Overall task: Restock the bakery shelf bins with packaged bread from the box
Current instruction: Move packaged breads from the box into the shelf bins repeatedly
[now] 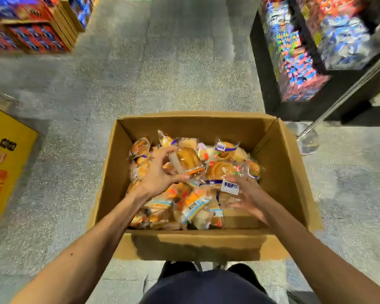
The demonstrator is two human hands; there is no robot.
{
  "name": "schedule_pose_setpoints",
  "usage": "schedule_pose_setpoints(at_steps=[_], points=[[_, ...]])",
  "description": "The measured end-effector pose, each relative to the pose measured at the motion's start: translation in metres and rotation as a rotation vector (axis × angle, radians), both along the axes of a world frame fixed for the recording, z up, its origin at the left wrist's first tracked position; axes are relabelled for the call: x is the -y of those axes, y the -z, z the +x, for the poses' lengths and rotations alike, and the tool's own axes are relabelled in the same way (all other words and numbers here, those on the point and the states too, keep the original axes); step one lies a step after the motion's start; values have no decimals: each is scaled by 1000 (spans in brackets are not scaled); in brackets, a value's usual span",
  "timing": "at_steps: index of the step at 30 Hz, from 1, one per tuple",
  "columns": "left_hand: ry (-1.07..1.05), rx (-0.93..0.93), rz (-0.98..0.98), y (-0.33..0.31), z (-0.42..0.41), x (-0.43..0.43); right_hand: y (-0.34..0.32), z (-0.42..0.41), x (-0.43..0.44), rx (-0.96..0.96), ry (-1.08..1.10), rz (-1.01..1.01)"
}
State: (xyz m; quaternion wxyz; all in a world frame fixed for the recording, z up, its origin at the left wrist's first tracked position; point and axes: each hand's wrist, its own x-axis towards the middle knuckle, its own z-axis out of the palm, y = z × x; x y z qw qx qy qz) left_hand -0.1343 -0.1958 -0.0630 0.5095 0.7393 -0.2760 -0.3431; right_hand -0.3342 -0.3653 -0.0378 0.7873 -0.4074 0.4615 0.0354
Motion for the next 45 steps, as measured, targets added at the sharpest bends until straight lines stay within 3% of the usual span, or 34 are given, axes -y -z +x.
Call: schedule_pose_setpoints(at_steps=[4, 9, 14, 22, 29, 36, 45], points=[[97, -131, -101, -48, -52, 36, -32, -33, 22, 56, 28, -124], [144, -579, -229, -90, -105, 74, -62, -91, 52, 77, 181, -362], [224, -599, -195, -119, -164, 118, -95, -164, 43, 139, 432, -472], [663, -859, -54, -144, -238, 113, -119, -277, -63, 49, 887, -566], [1023, -794, 51, -195, -361, 90, -165, -380, -174, -5, 1270, -647], [1386, -718, -86, -237, -520, 50, -210, -503, -282, -57, 1593, -750], [1416, -801, -145, -261, -737, -61, -233, -671, -429, -100, 1786, -861]])
